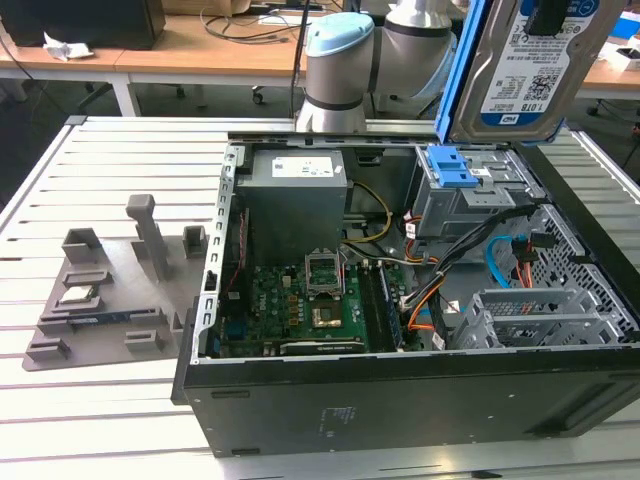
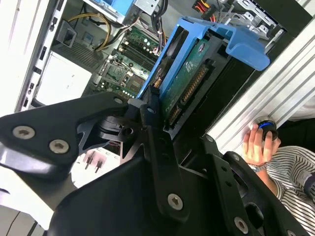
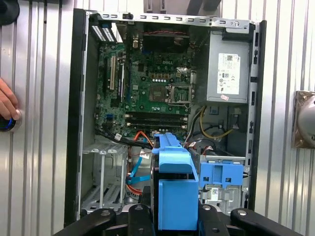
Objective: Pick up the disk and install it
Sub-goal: 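Pick up the disk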
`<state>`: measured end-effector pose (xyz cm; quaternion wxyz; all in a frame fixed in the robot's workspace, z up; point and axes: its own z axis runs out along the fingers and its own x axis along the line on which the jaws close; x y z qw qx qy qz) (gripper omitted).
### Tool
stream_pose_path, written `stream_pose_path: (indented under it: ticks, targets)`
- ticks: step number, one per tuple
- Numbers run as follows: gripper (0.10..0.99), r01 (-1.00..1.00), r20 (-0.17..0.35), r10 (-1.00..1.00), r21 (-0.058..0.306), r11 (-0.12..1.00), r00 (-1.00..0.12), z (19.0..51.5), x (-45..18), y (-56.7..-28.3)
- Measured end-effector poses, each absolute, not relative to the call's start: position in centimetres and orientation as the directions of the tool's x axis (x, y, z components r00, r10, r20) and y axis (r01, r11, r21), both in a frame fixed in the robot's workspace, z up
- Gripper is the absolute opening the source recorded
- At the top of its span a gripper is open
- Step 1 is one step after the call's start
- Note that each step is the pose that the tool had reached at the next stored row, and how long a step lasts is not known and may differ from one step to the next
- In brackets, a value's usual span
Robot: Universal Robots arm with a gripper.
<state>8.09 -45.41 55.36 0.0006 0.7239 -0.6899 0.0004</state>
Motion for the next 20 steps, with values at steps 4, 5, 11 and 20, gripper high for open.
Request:
stream_pose_path:
  ticks: [4, 5, 11, 20]
  targets:
    - [0.361, -0.999, 0.001, -0.999, 0.000, -0.048, 0.048, 55.4, 8.1, -46.3]
    - [0.361, -0.999, 0.001, -0.999, 0.000, -0.048, 0.048, 55.4, 8.1, -46.4]
    - [0.361, -0.999, 0.001, -0.999, 0.000, -0.048, 0.048, 55.3, 8.1, -47.8]
    - [0.361, -0.999, 0.001, -0.999, 0.000, -0.048, 0.048, 55.3, 8.1, -49.5]
